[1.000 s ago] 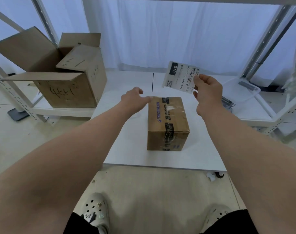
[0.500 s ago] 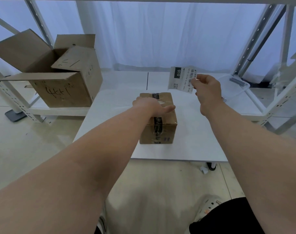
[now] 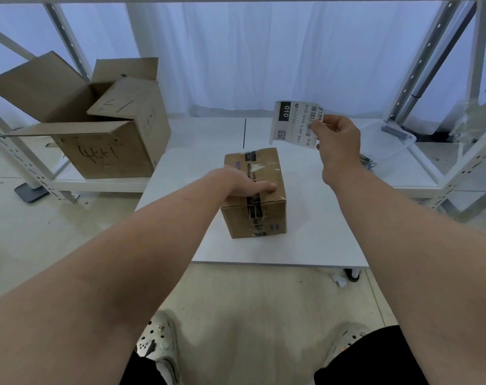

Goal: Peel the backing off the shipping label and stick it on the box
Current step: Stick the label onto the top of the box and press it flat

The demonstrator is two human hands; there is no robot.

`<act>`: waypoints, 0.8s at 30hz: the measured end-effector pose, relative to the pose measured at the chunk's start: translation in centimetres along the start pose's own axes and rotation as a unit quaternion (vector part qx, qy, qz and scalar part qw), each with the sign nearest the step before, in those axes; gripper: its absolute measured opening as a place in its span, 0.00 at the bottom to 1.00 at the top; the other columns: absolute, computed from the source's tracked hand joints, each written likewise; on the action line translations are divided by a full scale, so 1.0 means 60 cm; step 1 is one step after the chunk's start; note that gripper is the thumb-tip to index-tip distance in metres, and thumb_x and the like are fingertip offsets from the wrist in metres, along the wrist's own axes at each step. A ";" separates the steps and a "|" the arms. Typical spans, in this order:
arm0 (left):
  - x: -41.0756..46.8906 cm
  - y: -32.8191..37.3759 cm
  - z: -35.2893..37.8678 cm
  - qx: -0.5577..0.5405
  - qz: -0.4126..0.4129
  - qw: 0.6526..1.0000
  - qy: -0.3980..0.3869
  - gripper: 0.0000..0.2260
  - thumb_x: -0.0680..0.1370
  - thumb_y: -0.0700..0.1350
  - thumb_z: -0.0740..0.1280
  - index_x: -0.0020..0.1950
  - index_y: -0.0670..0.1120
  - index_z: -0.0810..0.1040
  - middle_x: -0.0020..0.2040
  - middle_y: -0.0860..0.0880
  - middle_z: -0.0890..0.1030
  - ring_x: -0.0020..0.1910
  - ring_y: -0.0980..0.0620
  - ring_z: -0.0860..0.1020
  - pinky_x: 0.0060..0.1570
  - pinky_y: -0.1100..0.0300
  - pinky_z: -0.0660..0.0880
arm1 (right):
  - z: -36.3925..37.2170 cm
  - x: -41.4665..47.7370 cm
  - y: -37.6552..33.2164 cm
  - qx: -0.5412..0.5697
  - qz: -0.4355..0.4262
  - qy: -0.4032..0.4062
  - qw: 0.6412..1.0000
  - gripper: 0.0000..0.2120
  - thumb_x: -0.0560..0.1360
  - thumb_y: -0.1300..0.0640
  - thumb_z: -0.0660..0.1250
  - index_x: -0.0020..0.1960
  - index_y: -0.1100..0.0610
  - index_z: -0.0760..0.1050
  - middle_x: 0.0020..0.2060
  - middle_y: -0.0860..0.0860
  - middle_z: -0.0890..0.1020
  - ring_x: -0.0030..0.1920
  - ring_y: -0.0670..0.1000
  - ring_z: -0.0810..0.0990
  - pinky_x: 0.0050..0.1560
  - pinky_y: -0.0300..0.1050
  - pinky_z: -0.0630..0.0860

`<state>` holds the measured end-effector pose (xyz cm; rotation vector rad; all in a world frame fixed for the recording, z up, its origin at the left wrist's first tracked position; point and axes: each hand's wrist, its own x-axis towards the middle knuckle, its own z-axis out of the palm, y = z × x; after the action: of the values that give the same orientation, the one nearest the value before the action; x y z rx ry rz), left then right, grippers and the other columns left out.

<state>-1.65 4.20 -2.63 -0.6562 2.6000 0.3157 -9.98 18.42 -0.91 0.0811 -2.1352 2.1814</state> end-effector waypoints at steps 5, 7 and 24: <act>0.007 -0.009 0.021 -0.043 -0.056 0.997 0.024 0.61 0.59 0.81 0.53 0.77 0.41 0.40 0.77 0.39 0.50 0.76 0.39 0.53 0.73 0.44 0.56 | 0.008 -0.004 -0.002 0.012 0.008 -0.023 1.000 0.05 0.76 0.61 0.64 0.51 0.56 0.72 0.42 0.48 0.79 0.40 0.41 0.77 0.42 0.34 0.75; 0.016 -0.012 0.023 -0.049 -0.059 0.997 0.029 0.66 0.52 0.84 0.47 0.77 0.41 0.41 0.78 0.39 0.48 0.76 0.39 0.51 0.73 0.42 0.54 | 0.010 -0.006 -0.001 0.010 0.009 -0.023 1.000 0.05 0.76 0.62 0.64 0.50 0.56 0.72 0.42 0.48 0.79 0.40 0.42 0.77 0.44 0.36 0.76; 0.025 -0.021 0.054 -0.149 -0.021 0.986 0.073 0.48 0.69 0.72 0.61 0.77 0.42 0.52 0.76 0.40 0.55 0.74 0.39 0.57 0.70 0.44 0.60 | 0.011 -0.002 0.004 0.013 0.025 -0.032 0.999 0.06 0.75 0.62 0.64 0.51 0.56 0.72 0.45 0.50 0.79 0.49 0.50 0.79 0.52 0.41 0.78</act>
<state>-1.07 3.53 -6.31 -0.8631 2.6992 0.6767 -9.91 17.76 -1.17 0.1031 -2.1649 2.2650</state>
